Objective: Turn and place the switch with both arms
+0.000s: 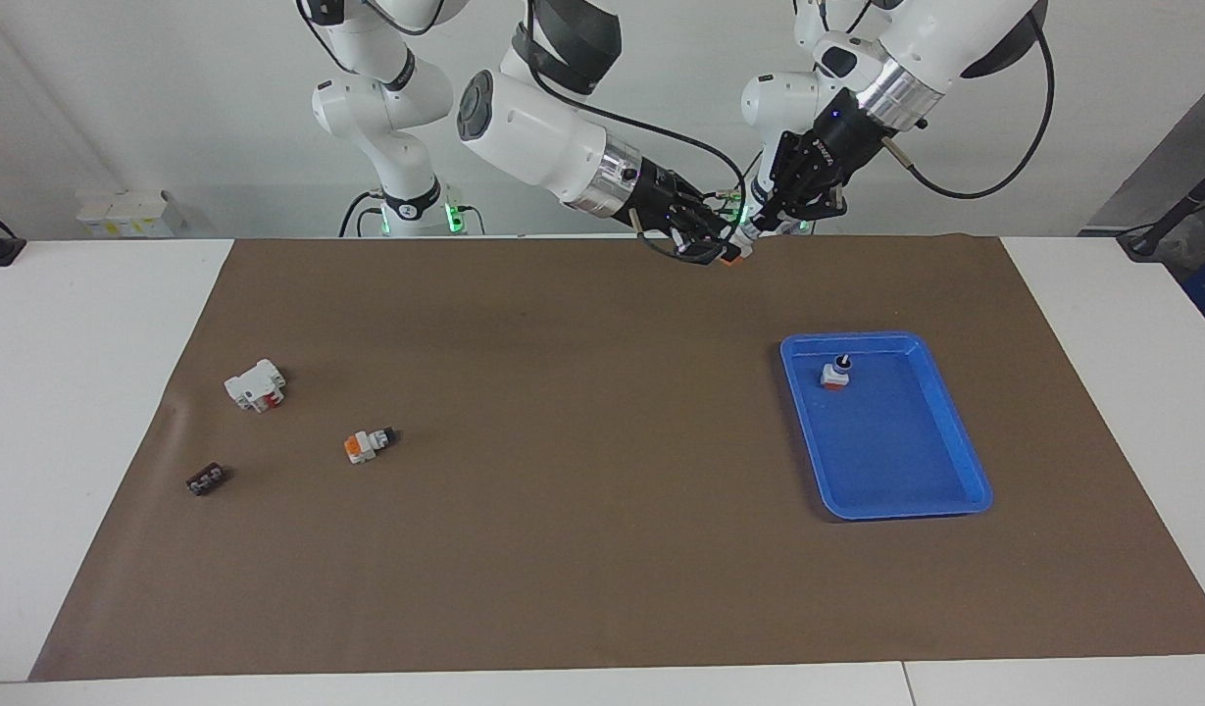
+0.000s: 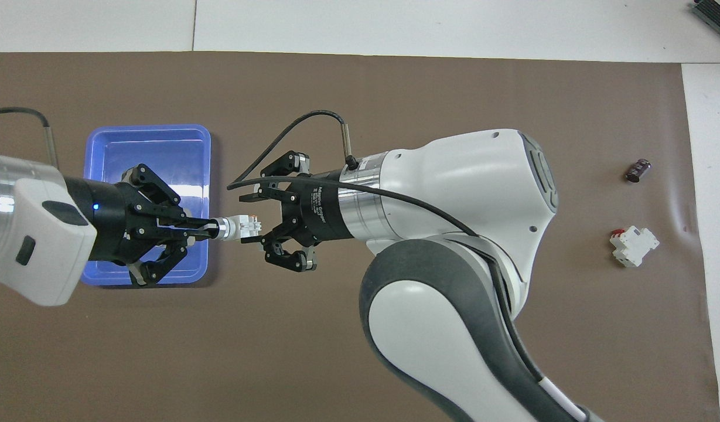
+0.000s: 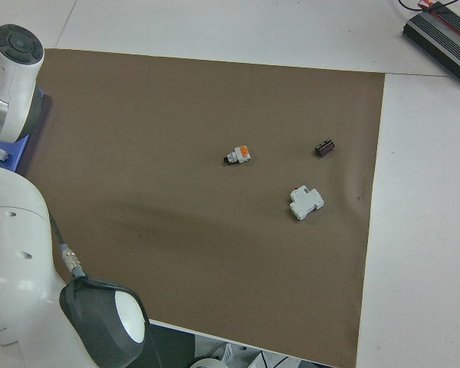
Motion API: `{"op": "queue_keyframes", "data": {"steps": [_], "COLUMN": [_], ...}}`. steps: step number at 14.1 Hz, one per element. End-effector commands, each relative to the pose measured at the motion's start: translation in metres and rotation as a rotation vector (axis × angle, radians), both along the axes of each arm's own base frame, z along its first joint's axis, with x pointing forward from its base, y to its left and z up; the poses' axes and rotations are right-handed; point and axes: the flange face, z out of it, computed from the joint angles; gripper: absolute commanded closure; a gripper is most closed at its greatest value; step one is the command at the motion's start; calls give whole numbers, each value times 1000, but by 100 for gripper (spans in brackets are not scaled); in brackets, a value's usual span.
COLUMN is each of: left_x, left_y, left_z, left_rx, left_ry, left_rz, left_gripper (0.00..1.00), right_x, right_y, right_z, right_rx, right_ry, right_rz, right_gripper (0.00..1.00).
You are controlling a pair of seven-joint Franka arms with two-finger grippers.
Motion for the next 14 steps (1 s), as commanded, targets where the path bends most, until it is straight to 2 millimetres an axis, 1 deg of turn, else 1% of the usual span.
{"op": "queue_keyframes", "data": {"steps": [1,4,6,8,10,11,12,14], "left_x": [-3,-1,2,4,7,7,7,6], "left_y": [8,11,17,20,34,38,40,45], "left_z": [-4,-4,-6,-7,-11,-13,-14,-18], "left_rx": [28,29,81,101,223,261,274,300], "left_ry": [14,-6,-33,-45,-51,-44,-42,-38], "left_rz": [-26,-35,-34,-19,30,70,74,81], "left_gripper": [100,100,100,100,100,100,100,100], "right_x": [0,4,4,19,32,36,39,43], "right_y": [-14,-22,-29,-56,-83,-94,-107,-137], "right_z": [11,10,10,4,-1,-5,-9,-12], "right_rx": [-15,-95,-230,-362,-478,-532,-593,-738], "right_ry": [-39,-154,-288,-387,-483,-516,-545,-618], "right_rz": [-7,55,125,167,258,321,394,601], "right_gripper": [2,1,1,1,1,1,1,1]}}
